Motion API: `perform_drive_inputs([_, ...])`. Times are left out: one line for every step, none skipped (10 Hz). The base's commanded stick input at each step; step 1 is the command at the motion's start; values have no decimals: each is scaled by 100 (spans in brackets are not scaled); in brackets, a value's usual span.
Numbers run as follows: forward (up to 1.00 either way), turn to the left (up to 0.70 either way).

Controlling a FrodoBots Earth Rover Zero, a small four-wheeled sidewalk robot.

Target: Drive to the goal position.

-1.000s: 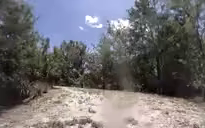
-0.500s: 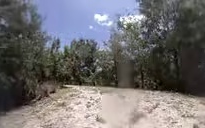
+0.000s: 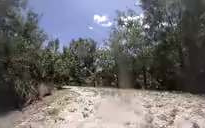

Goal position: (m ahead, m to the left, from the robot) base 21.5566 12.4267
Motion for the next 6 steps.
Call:
perform_drive_inputs([85,0])
perform_drive_inputs([85,0])
perform_drive_inputs([85,0])
perform_drive_inputs([85,0])
perform_drive_inputs([85,0])
perform_drive_inputs([85,0])
